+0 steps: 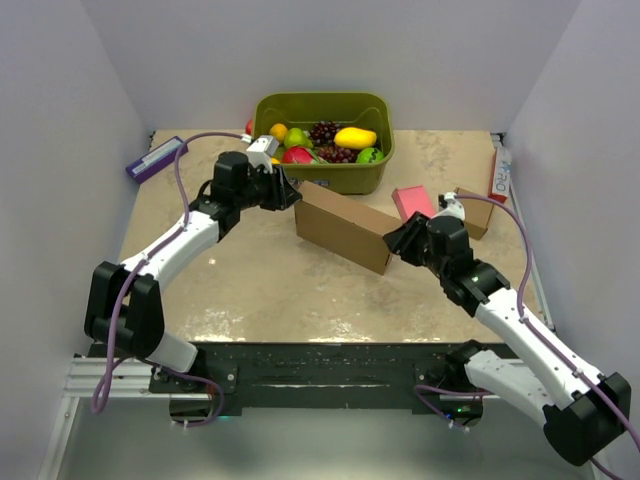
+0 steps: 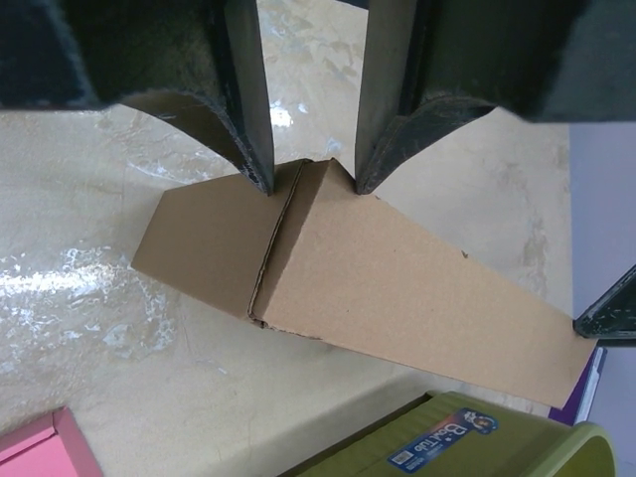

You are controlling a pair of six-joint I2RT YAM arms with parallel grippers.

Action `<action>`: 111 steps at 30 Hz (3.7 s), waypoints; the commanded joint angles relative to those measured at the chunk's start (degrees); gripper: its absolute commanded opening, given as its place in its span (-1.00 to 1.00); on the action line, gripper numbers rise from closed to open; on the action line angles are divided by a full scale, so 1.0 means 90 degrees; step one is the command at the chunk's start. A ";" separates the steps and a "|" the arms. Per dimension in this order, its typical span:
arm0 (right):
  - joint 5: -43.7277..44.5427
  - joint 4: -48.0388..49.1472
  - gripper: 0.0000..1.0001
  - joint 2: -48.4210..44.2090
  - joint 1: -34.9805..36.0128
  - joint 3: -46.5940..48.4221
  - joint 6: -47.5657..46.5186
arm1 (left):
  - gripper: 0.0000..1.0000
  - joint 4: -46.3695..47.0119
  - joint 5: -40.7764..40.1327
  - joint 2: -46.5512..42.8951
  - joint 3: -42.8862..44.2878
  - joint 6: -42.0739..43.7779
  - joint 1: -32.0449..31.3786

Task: Fold the paper box

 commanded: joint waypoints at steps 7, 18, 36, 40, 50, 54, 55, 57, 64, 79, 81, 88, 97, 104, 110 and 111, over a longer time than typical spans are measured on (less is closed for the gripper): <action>0.0084 -0.1176 0.44 0.0373 -0.0050 0.0675 -0.0344 | -0.24 -0.0393 -0.0123 0.0196 -0.0079 0.0149 0.0085; 0.0465 -0.1537 0.46 0.0413 -0.0060 0.1507 -0.0481 | -0.25 -0.0422 -0.0162 0.0157 -0.0060 0.0169 0.0094; 0.1012 -0.1655 0.39 0.0559 -0.0109 0.1546 -0.0491 | -0.30 -0.0451 -0.0162 0.0079 -0.0070 0.0179 0.0094; 0.1071 -0.1733 0.39 0.0578 -0.0158 0.1527 -0.0462 | -0.31 -0.0461 -0.0162 0.0069 -0.0070 0.0179 0.0085; 0.1081 -0.1723 0.34 0.0608 -0.0207 0.1410 -0.0442 | -0.33 -0.0461 -0.0162 0.0069 -0.0070 0.0188 0.0085; 0.1110 -0.1675 0.20 0.0588 -0.0207 0.1244 -0.0413 | -0.34 -0.0471 -0.0162 0.0079 -0.0070 0.0188 0.0085; 0.1120 -0.1655 0.17 0.0588 -0.0207 0.1205 -0.0413 | -0.34 -0.0480 -0.0162 0.0079 -0.0070 0.0188 0.0085; 0.1101 -0.1607 0.08 0.0569 -0.0216 0.1069 -0.0393 | -0.34 -0.0471 -0.0162 0.0079 -0.0070 0.0179 0.0085; 0.1042 -0.1450 -0.10 0.0715 -0.0216 0.0678 -0.0442 | -0.35 -0.0471 -0.0172 0.0079 -0.0070 0.0188 0.0085; 0.1110 -0.1762 -0.24 0.1242 -0.0216 0.0267 -0.0784 | -0.36 -0.0471 -0.0142 0.0059 -0.0060 0.0188 0.0085; 0.1110 -0.1840 -0.27 0.1369 -0.0207 0.0258 -0.0871 | -0.36 -0.0461 -0.0152 0.0059 -0.0060 0.0188 0.0085; 0.0916 -0.1802 -0.45 0.1623 -0.0216 0.0199 -0.0989 | -0.36 -0.0432 -0.0103 0.0020 -0.0050 0.0179 0.0085; 0.0700 -0.1674 -0.54 0.1702 -0.0216 0.0365 -0.0969 | 0.28 -0.0080 0.0208 -0.0155 0.0291 0.0101 0.0358; 0.0700 -0.1645 -0.55 0.1701 -0.0207 0.0433 -0.0999 | 0.35 0.0289 0.0619 0.0010 0.0516 -0.0143 0.0719; 0.0700 -0.1606 -0.56 0.1770 -0.0216 0.0443 -0.1038 | 0.35 0.0486 0.0961 0.0322 0.0663 -0.0378 0.0768; 0.0690 -0.1606 -0.56 0.1780 -0.0216 0.0443 -0.1048 | 0.35 0.0496 0.0981 0.0342 0.0672 -0.0388 0.0768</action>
